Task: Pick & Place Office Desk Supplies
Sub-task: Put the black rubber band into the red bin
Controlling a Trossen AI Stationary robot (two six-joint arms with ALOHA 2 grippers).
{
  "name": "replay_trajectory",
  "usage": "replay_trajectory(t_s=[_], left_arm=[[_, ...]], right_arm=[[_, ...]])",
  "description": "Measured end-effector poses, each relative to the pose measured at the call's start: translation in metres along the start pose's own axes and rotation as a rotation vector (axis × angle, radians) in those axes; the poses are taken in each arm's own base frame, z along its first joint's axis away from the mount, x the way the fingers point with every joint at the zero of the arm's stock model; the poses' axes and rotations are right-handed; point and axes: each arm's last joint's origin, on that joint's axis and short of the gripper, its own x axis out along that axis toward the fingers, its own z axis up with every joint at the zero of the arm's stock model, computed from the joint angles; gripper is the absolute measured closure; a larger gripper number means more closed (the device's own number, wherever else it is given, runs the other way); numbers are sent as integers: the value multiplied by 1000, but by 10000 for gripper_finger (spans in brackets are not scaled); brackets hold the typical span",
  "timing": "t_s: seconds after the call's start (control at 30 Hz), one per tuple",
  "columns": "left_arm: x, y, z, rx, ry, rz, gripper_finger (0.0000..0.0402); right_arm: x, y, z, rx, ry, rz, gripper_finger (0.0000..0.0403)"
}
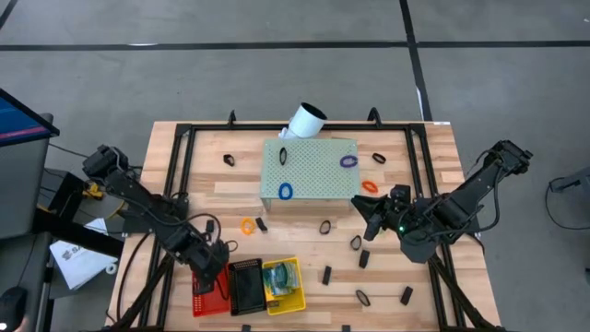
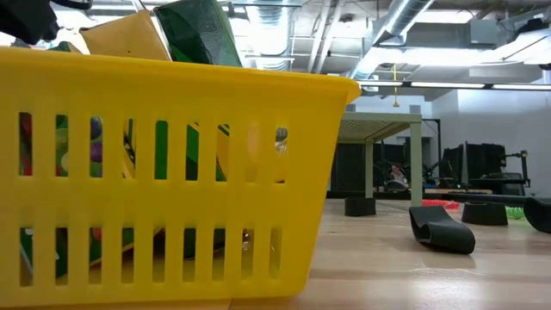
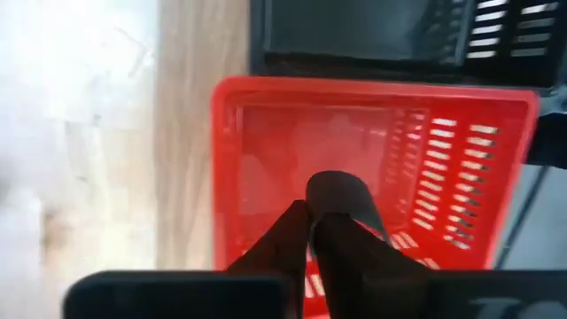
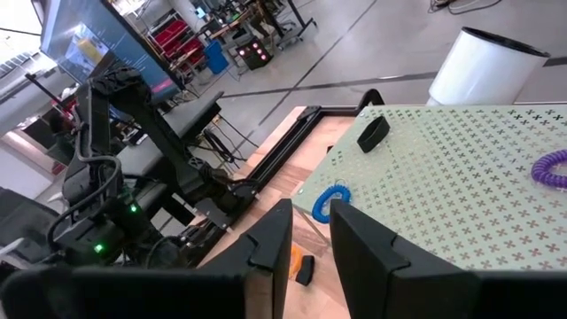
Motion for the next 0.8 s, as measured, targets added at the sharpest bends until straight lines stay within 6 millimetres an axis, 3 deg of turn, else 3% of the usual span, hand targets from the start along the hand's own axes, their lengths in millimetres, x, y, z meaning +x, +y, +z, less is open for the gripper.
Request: replay_trajectory(t_s=[0.27,0.47,0.63,0.8], left_arm=[[-5,5,0,37,-64,62,296],[-26,11,-2,-16,-199,54,266],[-61,24,-2,-197,-466,11,265],[-98,51,2,-588,-757,-80,265]], right_arm=[[-2,1,-1,-2,8,9,326],[-4,1,-2,-1,12,16,326],[-5,1,-2,1,12,19,326],[-6,2,-3,5,16,27,326]])
